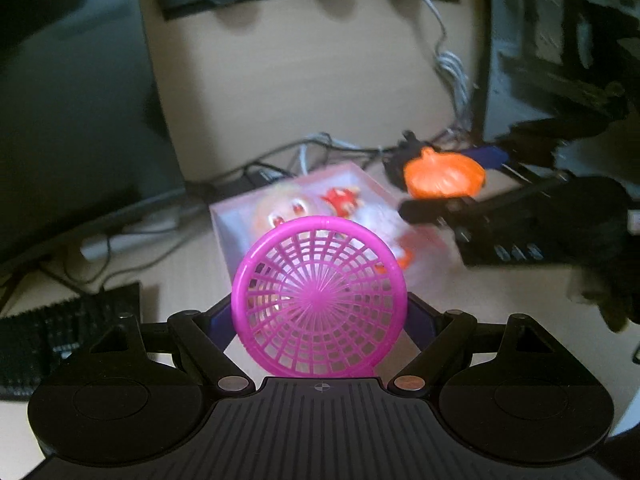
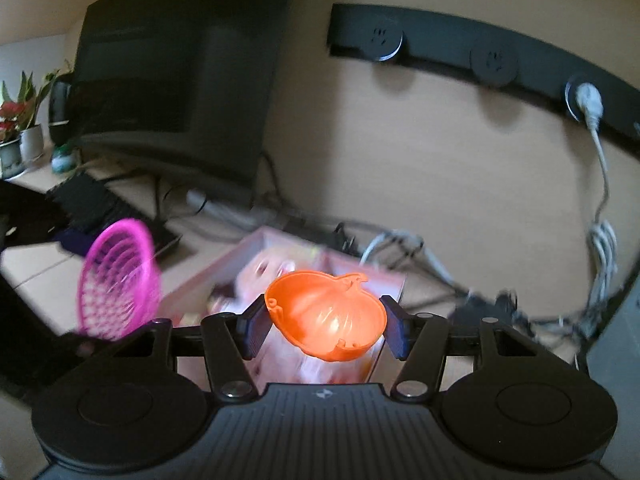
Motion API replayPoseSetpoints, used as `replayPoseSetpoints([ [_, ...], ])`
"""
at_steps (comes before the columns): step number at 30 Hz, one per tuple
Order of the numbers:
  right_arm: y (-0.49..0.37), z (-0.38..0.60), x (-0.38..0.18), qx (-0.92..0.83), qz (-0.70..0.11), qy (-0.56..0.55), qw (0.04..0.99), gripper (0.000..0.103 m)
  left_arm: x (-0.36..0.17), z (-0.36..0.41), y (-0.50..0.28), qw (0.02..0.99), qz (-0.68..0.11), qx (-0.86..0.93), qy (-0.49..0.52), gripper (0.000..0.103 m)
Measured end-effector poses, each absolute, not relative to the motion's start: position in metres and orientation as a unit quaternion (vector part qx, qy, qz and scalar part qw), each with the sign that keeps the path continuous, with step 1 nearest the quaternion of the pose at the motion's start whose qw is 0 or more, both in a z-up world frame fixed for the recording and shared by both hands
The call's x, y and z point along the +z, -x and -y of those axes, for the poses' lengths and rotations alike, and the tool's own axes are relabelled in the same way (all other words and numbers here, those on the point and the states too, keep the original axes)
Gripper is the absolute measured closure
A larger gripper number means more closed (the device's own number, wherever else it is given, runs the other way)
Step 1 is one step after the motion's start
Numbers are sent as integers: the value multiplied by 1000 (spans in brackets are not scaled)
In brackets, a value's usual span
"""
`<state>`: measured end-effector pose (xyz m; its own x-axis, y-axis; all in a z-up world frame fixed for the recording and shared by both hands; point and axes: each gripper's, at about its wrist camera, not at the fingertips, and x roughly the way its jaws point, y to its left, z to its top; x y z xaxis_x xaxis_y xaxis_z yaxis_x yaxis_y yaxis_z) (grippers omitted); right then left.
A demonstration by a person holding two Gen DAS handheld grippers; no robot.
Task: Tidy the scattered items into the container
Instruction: 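Carry the orange toy over the pink box and open the right tool, then lower the pink net into the pink box and open the left tool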
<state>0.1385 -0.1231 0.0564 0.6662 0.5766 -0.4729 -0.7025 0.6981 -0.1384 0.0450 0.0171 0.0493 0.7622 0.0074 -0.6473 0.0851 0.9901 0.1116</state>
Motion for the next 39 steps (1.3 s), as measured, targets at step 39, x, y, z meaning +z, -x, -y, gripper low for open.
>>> replayPoseSetpoints([
  [39,-203,171,16,270,-277,76,919,18,16,-21,-147,916,-388,-97,-31,9],
])
